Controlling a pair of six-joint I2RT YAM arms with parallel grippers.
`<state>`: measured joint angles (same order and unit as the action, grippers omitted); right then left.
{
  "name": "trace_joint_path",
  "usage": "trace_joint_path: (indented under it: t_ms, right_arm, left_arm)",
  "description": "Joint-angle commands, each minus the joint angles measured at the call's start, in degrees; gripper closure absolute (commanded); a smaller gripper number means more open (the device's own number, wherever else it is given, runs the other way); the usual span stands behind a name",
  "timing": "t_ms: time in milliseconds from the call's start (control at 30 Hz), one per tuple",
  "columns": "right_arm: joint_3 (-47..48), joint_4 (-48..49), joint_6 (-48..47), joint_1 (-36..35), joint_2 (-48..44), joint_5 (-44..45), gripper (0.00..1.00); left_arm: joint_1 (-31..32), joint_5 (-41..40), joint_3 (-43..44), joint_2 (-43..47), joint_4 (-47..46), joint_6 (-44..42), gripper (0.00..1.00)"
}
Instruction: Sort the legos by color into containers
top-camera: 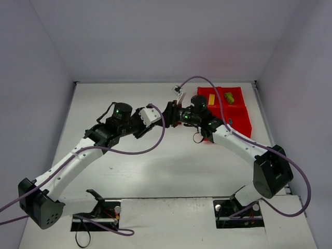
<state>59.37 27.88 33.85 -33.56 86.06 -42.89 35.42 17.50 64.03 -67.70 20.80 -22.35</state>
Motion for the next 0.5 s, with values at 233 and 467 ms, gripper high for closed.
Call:
trace_joint_path:
  t_ms: [233,467]
  right_arm:
    - [0.7,1.7,-3.1,2.9,-3.7,0.6,1.0]
    - [-4.0,-2.6,-6.4,14.4,-9.9,-1.1,1.0]
  left_arm:
    - [0.7,-2.0,1.0,-0.1,-1.9,-0.7,0.83]
    - [0.7,-3.5,1.4,-1.7,-1.5,-0.2,0.84]
